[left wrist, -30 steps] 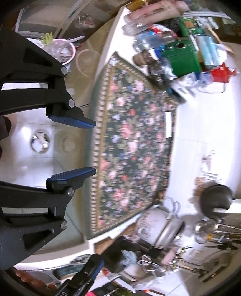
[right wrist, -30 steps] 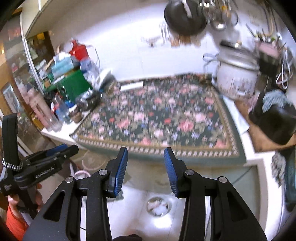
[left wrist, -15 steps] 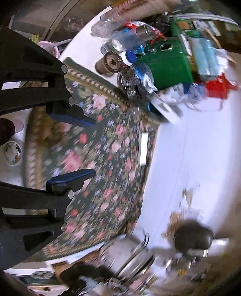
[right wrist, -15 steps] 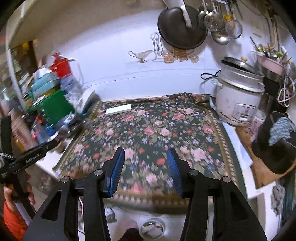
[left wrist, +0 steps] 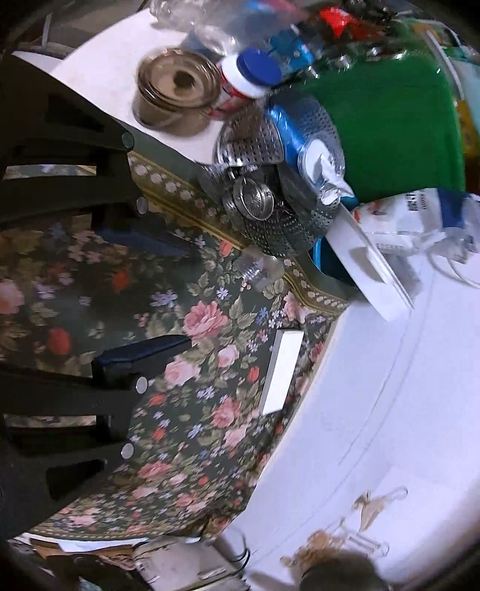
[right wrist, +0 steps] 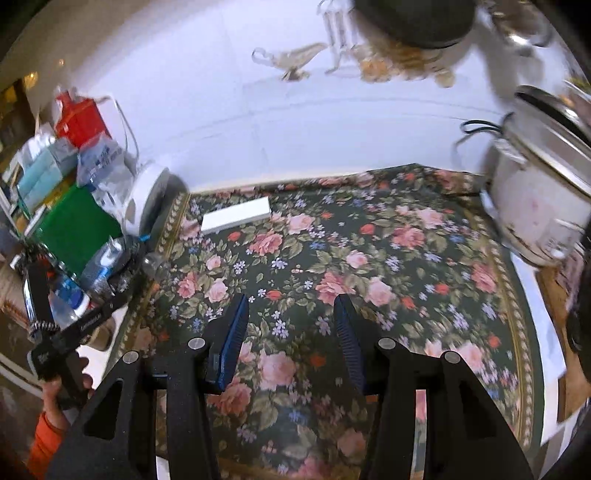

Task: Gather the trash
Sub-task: 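Grasp the clear plastic cup with the left tool while the right tool grasps the white rectangular box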

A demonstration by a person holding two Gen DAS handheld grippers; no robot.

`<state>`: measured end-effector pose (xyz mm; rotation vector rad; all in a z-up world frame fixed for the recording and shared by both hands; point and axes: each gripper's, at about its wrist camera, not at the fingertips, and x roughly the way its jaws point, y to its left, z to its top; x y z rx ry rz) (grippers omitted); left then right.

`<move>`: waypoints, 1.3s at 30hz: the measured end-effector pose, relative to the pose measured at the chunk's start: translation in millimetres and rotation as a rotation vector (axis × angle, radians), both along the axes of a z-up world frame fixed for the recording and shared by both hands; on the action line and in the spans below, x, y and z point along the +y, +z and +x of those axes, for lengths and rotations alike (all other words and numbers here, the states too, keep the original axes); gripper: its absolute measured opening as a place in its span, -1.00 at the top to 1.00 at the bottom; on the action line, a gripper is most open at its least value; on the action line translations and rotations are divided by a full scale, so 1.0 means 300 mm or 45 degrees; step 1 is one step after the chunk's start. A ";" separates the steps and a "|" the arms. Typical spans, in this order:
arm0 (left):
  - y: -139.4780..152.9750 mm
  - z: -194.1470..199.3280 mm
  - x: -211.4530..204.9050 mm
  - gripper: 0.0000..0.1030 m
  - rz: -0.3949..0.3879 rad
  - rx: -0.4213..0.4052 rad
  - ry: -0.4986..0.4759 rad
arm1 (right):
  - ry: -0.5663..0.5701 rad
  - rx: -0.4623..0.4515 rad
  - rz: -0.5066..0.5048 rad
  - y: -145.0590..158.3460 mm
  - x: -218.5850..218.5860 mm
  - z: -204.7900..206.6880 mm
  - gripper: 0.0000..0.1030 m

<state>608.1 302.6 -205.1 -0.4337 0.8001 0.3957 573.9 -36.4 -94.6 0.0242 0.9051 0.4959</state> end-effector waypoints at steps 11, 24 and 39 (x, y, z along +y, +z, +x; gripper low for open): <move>-0.116 0.183 0.089 0.16 -0.175 -0.015 0.338 | 0.327 0.104 -0.060 -0.148 0.170 0.389 0.14; -0.207 0.340 0.184 0.14 -0.276 -0.003 0.615 | 0.590 0.129 0.011 -0.251 0.427 0.681 0.14; -0.255 0.411 0.258 0.11 -0.274 -0.019 0.704 | 0.930 0.181 -0.073 -0.429 0.833 0.859 -0.08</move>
